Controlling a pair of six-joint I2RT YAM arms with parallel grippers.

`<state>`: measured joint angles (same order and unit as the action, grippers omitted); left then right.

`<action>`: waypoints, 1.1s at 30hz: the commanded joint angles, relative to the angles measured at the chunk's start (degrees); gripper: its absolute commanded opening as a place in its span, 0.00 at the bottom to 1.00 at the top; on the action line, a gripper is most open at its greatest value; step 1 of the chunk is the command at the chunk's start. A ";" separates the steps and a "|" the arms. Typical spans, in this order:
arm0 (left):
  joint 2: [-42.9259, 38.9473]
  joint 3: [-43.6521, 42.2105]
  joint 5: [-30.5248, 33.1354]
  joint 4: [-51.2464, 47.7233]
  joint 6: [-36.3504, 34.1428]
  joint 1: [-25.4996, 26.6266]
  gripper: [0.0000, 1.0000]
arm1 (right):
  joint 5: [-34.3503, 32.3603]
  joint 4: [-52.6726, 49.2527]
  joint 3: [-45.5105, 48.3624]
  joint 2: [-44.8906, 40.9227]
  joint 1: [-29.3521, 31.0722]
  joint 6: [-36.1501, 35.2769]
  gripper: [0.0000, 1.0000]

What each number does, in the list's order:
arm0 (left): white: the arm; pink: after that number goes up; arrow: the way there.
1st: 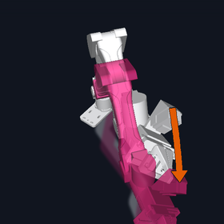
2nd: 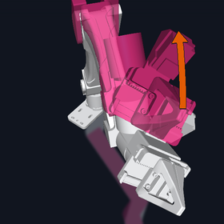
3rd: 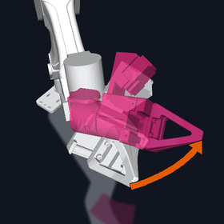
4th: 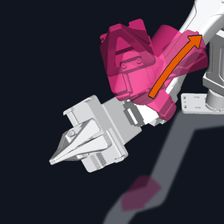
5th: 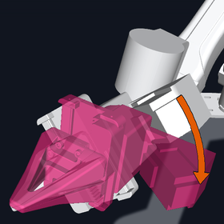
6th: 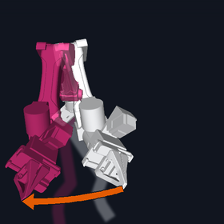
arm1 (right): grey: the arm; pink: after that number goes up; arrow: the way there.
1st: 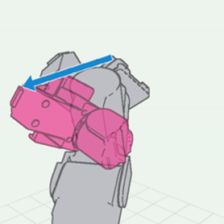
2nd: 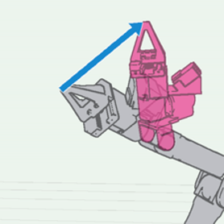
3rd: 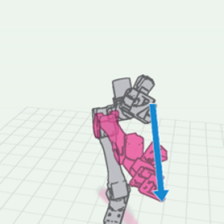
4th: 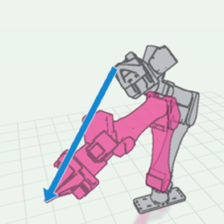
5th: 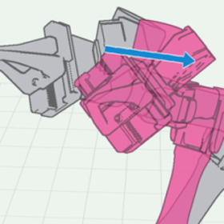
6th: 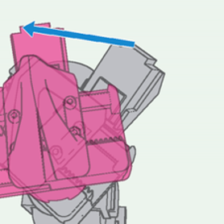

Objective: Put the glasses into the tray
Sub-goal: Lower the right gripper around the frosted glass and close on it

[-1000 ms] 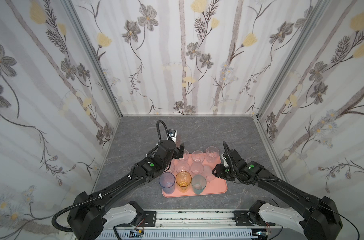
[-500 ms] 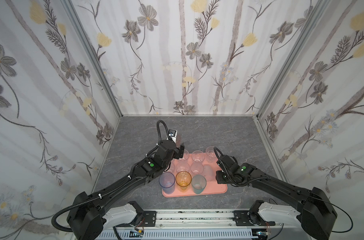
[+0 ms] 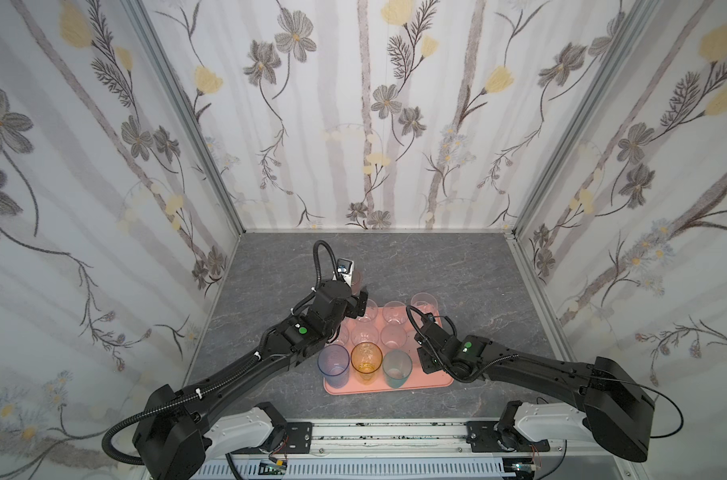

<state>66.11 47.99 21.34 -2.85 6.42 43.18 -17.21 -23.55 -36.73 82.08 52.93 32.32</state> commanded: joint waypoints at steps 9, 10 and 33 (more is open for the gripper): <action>-0.28 0.09 0.30 1.36 0.22 -0.02 0.88 | -5.52 17.56 6.92 -4.09 0.68 -3.91 0.51; -0.20 0.18 0.23 1.36 0.19 -0.02 0.88 | -5.33 18.37 7.32 -4.54 0.80 -3.95 0.50; -0.32 -0.08 -0.12 1.36 0.57 -0.02 0.88 | -6.71 23.19 9.75 -6.76 0.86 -6.04 0.13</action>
<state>66.26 48.07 20.78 -2.85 6.37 43.18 -22.22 -0.25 -26.63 76.29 53.71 26.50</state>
